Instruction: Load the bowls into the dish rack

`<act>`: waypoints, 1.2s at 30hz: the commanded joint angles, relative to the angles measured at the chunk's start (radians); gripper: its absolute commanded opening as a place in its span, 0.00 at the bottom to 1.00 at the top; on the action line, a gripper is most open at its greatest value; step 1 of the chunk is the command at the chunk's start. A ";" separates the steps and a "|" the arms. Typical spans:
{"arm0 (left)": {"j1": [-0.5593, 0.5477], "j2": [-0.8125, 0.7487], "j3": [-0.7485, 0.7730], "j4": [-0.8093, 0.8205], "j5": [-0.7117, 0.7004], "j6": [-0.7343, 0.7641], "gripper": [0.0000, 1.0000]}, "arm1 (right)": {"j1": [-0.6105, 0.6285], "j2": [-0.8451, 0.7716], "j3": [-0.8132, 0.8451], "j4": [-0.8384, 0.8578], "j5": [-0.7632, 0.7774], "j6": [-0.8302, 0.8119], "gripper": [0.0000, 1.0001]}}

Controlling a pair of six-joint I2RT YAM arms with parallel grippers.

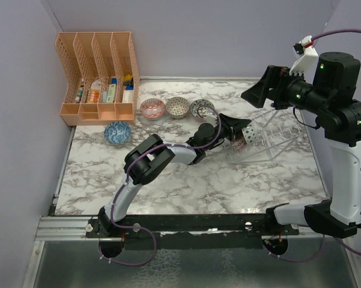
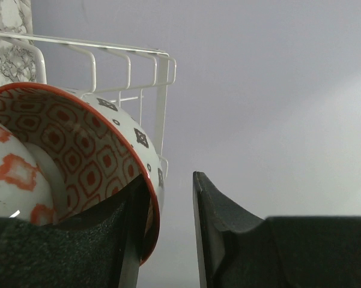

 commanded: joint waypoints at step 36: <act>0.021 -0.186 0.055 -0.539 0.138 0.105 0.56 | -0.004 -0.067 -0.107 0.071 -0.034 0.009 0.99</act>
